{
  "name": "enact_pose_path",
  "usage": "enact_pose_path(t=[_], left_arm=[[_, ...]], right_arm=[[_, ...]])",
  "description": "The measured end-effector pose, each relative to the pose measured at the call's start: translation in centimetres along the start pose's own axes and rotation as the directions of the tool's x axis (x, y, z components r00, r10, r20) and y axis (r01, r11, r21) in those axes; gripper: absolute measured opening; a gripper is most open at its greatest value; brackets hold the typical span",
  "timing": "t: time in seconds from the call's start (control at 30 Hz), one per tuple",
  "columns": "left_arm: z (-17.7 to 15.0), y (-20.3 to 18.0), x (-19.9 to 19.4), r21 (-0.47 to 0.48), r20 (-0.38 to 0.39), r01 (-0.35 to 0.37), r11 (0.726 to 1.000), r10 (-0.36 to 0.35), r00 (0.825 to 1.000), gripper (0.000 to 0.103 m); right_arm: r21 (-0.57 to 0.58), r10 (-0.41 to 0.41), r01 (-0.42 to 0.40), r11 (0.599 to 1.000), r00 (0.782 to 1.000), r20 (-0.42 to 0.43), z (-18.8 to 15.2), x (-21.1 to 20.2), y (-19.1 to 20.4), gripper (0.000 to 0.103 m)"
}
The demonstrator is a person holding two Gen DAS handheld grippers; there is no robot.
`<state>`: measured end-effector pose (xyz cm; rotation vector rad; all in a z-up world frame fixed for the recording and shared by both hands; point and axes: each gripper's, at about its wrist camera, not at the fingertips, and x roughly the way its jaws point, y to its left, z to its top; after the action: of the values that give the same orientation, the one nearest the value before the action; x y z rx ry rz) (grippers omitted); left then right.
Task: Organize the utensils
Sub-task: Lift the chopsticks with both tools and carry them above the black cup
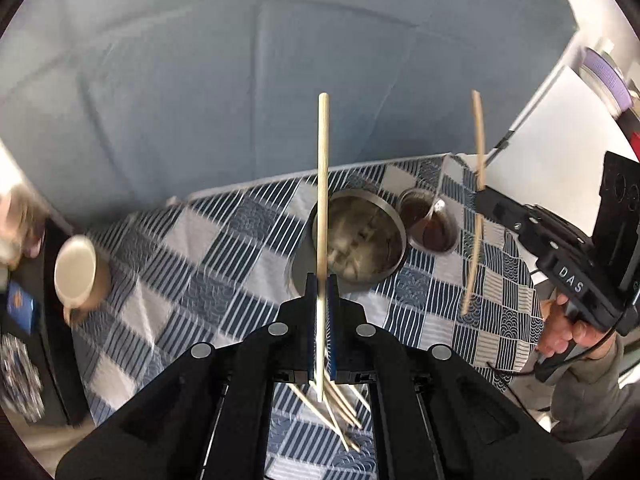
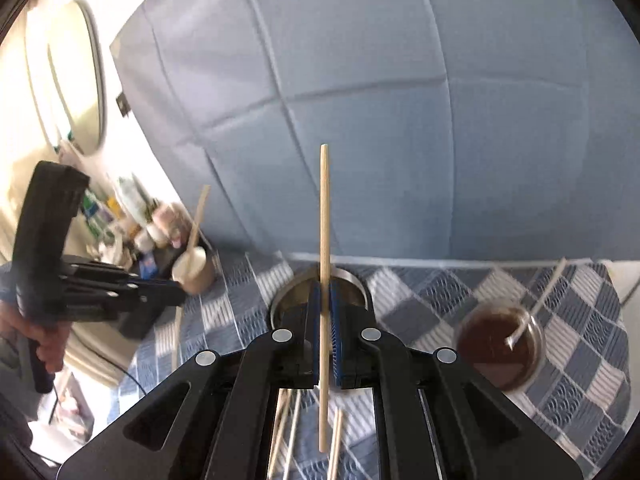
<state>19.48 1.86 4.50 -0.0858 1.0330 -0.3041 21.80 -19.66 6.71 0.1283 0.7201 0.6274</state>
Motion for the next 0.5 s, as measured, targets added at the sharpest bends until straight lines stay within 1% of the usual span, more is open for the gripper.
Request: enact_pose_path(t=[0.07, 0.13, 0.27, 0.37, 0.43, 0.5], left_arm=[[1.3, -0.7, 0.3, 0.028, 0.014, -0.005, 1.0, 0.005, 1.0, 0.005], [2.4, -1.3, 0.5, 0.047, 0.029, 0.01, 0.999, -0.011, 1.0, 0.005], [4.3, -2.2, 1.3, 0.068, 0.05, 0.051, 0.996, -0.054, 0.997, 0.005], [5.3, -2.6, 2.1, 0.074, 0.059, 0.058, 0.996, -0.062, 0.996, 0.005], [5.7, -2.9, 2.8, 0.092, 0.059, 0.07, 0.993, -0.076, 0.995, 0.005], [6.2, -3.3, 3.6, 0.114, 0.053, 0.066, 0.991, -0.072, 0.996, 0.005]], right_arm=[[0.014, 0.047, -0.048, 0.999, 0.998, 0.047, 0.5, 0.2, -0.3, 0.005], [0.011, 0.058, -0.059, 0.998, 0.995, 0.077, 0.9, 0.6, -0.4, 0.005], [0.008, 0.067, -0.068, 0.998, 0.994, 0.088, 1.5, 2.0, -0.6, 0.005], [-0.001, 0.065, -0.065, 0.998, 0.994, 0.093, 1.9, 2.8, -0.6, 0.005], [-0.013, 0.069, -0.068, 0.998, 0.994, 0.085, 2.0, 3.2, -0.8, 0.005], [-0.03, 0.078, -0.075, 0.997, 0.993, 0.092, 2.2, 3.6, -0.7, 0.005]])
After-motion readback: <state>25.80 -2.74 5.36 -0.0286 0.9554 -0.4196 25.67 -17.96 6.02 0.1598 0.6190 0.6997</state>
